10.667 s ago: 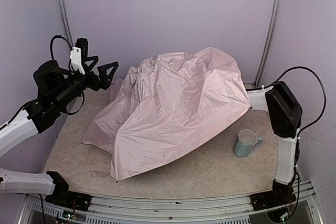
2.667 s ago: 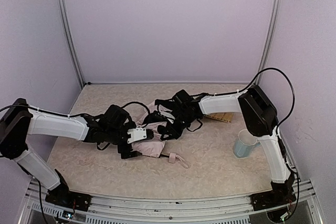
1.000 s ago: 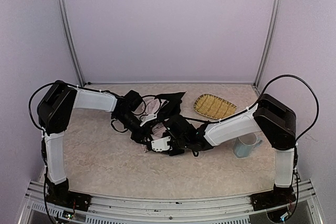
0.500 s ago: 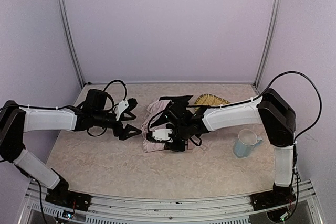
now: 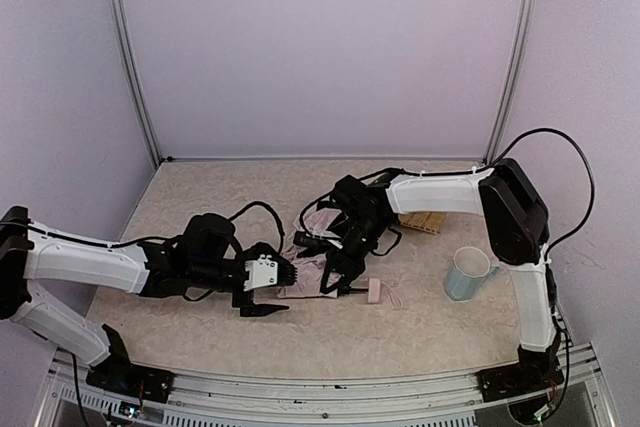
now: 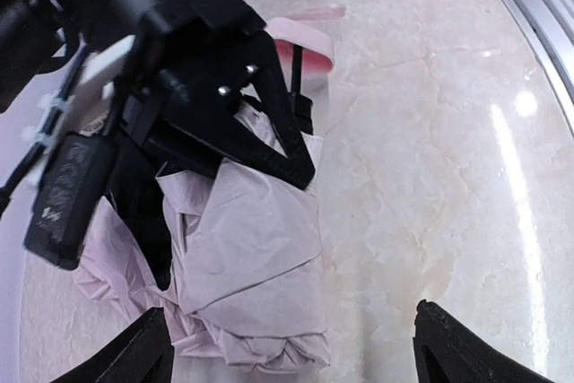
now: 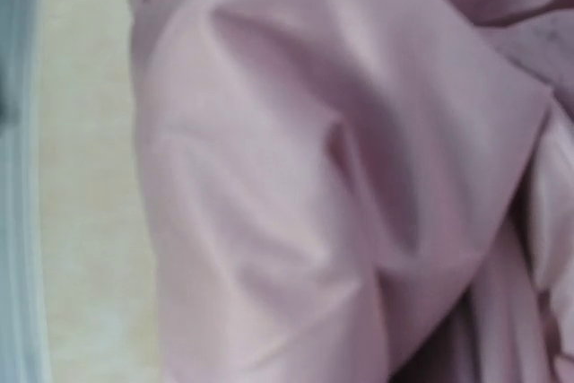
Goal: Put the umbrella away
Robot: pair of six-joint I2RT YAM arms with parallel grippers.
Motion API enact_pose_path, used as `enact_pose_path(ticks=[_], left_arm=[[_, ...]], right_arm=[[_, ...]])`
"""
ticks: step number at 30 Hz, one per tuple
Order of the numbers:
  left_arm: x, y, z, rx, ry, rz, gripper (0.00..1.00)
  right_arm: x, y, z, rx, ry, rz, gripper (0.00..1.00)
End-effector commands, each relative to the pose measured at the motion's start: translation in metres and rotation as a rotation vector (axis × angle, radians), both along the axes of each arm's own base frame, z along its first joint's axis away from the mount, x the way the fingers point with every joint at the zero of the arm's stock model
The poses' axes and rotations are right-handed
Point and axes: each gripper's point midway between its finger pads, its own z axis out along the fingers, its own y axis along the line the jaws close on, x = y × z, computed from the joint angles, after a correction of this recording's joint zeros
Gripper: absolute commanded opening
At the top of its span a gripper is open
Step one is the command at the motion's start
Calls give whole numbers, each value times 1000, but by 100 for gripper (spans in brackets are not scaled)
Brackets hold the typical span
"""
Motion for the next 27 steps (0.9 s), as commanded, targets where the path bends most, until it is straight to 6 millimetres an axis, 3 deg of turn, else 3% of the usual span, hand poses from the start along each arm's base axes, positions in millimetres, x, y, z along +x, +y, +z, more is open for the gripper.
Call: enact_pose_path(ticks=[1,4,12,15,19,23,27], left_arm=[[15,-2,-13,105,-118,4,91],[29,-5,-21,145,-182,18,92],[56,4,-78,319,-114,48,86],[59,6,-91,348,-83,52,73],[61,5,-94,345,-53,63,48],[63,6,-92,335,-38,91,26],[67,8,-91,323,-20,129,1]], right_arm=[[-36,0,0,-12,320,26,8],[-27,6,-4,10,348,36,8],[-3,12,-5,67,363,33,7],[1,14,-2,91,361,31,8],[6,16,-2,100,350,17,11],[19,17,3,109,303,-23,32],[41,11,27,152,195,-83,73]])
